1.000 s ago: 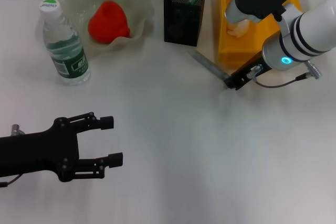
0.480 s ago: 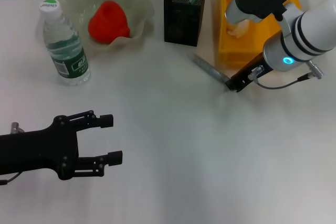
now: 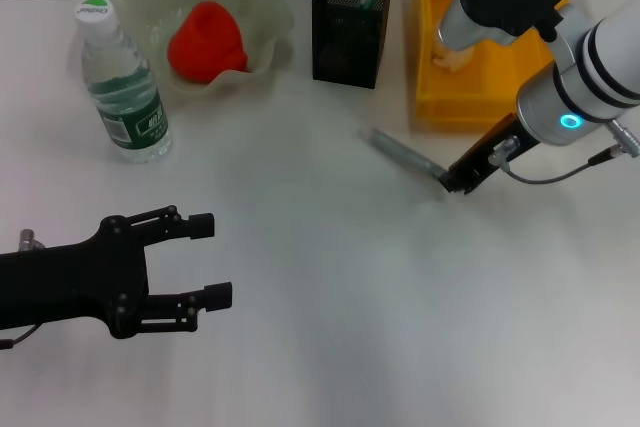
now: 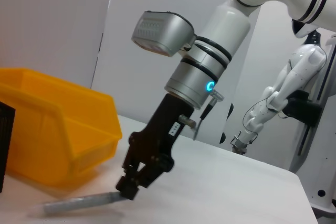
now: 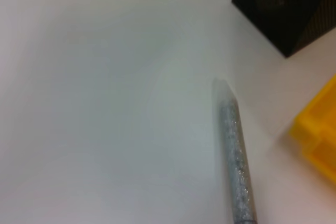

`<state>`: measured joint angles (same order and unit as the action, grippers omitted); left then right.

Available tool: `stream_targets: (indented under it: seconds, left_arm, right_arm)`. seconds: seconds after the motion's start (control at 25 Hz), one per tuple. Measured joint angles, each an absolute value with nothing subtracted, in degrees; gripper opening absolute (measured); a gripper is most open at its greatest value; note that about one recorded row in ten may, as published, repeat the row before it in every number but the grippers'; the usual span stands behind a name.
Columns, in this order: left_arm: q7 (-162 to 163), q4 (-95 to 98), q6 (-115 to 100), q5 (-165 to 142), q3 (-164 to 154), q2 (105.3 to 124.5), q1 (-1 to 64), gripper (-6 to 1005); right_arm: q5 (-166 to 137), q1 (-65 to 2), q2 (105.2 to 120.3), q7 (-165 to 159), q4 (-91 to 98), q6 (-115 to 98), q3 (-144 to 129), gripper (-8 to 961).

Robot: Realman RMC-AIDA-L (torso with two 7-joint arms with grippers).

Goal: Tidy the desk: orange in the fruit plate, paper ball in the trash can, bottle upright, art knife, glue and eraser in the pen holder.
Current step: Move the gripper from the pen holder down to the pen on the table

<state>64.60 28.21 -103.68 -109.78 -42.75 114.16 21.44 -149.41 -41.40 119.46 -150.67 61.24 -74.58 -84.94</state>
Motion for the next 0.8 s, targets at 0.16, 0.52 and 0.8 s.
stream_targets:
  seconds: [0.16, 0.52, 0.8]
  left_arm:
    - [64.60, 28.21, -103.72, -109.78, -42.71, 114.15, 21.45, 860]
    - [64.60, 28.21, -103.60, -109.77, -42.71, 114.08, 22.00, 860]
    - [64.60, 28.27, -103.55, -109.77, -42.59, 114.08, 22.51, 860]
  right_arm:
    - [-149.49, -40.67, 119.36, -150.67, 62.39, -79.18, -84.87, 132]
    - [-149.59, -36.87, 119.39, -150.21, 68.38, -85.06, -83.89, 131]
    - [-150.74, -36.30, 119.43, -150.11, 68.60, -88.76, -82.78, 130]
